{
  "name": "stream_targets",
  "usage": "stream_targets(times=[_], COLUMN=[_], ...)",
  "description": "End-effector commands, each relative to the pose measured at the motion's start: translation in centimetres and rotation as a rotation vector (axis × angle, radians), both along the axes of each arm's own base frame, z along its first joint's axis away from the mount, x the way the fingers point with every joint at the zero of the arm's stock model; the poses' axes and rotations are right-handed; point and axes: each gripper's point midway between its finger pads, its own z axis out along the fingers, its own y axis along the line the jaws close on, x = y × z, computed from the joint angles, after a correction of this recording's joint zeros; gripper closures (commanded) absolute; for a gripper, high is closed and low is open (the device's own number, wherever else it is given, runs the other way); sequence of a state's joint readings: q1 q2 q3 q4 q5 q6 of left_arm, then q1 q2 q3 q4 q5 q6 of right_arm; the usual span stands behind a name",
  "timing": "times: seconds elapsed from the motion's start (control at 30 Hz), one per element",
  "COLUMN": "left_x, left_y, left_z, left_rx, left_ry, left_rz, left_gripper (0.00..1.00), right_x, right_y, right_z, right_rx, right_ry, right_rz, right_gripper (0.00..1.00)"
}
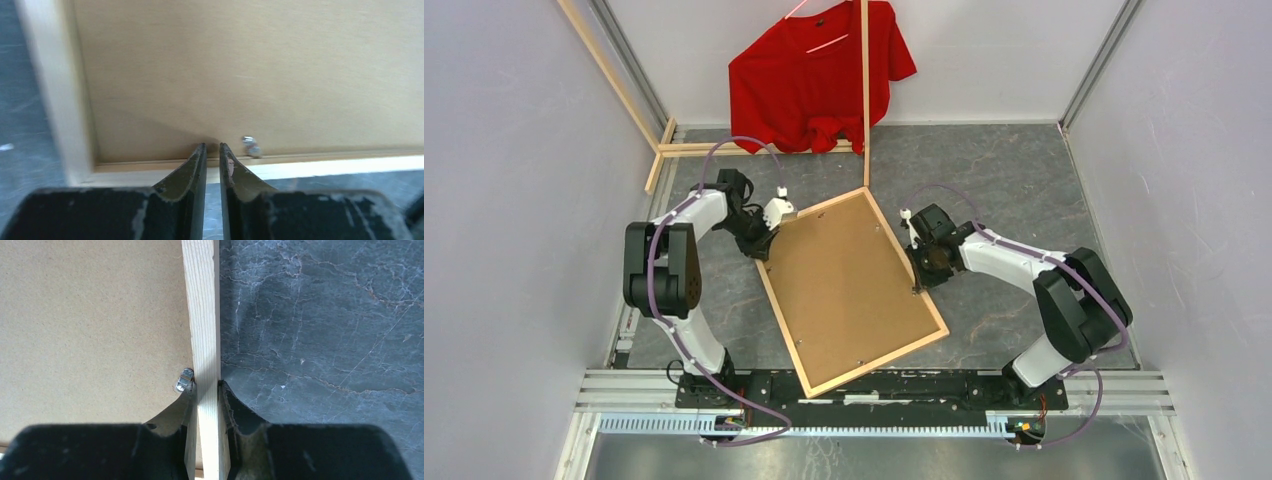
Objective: Put the photo into the frame
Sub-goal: Install the photo frame at the center of the board.
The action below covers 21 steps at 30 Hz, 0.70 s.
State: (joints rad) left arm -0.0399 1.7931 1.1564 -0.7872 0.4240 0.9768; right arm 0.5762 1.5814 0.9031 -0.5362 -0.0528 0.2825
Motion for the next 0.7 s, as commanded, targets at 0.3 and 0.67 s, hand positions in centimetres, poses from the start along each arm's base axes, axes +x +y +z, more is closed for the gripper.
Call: stream_targets(times=[0.3,0.67], left_x=[2.0,10.8], left_y=[-0.2,1.4], left_z=[4.2,2.1], left_rx=[-0.023,0.026], left_ry=[0.083,-0.090], left_rz=[0.174,0.358], left_gripper=[0.77,0.76], right_x=[5.8,-7.9], right_y=[-1.9,-1.6], right_z=[7.8,5.5], right_rx=[0.035,0.368], right_ry=[-0.328,-0.069], right_rz=[-0.186,-0.351], right_gripper=[0.05,0.02])
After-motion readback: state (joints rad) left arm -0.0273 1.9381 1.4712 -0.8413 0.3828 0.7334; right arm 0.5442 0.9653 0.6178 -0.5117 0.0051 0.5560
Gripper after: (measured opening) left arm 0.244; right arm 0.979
